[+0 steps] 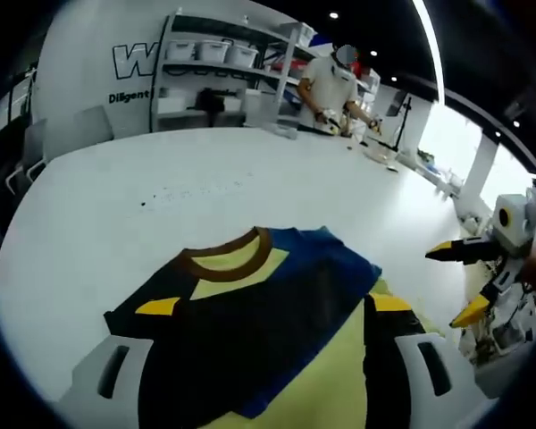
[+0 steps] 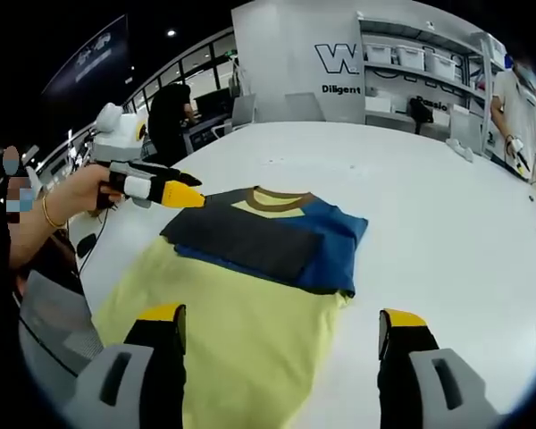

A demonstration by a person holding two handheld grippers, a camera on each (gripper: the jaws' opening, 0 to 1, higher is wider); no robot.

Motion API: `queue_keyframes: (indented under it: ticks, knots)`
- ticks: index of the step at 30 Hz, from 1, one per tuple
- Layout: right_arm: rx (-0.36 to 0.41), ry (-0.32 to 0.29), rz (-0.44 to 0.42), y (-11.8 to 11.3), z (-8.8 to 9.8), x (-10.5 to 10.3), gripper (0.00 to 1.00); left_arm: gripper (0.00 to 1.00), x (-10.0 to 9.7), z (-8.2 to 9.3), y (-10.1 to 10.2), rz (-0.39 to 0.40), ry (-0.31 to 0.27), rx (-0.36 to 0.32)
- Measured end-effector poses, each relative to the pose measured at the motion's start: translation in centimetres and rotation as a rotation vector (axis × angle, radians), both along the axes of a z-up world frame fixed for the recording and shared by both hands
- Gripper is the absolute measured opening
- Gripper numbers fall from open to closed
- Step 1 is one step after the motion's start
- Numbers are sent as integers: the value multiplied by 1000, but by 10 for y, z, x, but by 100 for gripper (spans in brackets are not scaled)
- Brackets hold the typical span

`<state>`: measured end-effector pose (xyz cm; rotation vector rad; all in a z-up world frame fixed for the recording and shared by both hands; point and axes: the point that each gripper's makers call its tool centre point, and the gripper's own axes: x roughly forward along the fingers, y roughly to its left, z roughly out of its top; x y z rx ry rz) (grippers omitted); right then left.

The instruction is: Fold the garment on the visible template until the final outline fits inside the template.

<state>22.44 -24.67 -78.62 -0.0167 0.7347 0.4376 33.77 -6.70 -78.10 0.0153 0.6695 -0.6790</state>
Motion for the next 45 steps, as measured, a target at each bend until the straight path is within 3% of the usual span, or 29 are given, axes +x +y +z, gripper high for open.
queue_keyframes:
  ticks: [6, 12, 16, 26, 29, 31, 39, 45]
  knots:
    - [0, 4, -9, -2, -4, 12, 84, 79, -9, -21, 33, 45, 36, 51]
    - [-38, 3, -17, -8, -12, 22, 80, 73, -14, -35, 61, 120, 85, 33]
    - [-27, 5, -32, -11, -16, 28, 76, 68, -16, -40, 73, 135, 68, 51]
    - [-23, 13, -65, -11, -31, 47, 67, 50, -30, -67, 99, 195, 135, 93]
    - [-9, 41, -101, -14, -41, 52, 58, 43, -41, -82, 103, 252, 239, 72]
    - [-6, 40, -108, -13, -45, 56, 56, 37, -36, -76, 103, 239, 161, 69]
    - [-37, 53, -143, -19, -60, 67, 41, 14, -36, -85, 113, 258, 181, 124]
    - [-93, 91, -118, -22, -75, 65, 33, 7, -35, -82, 115, 241, 150, 172]
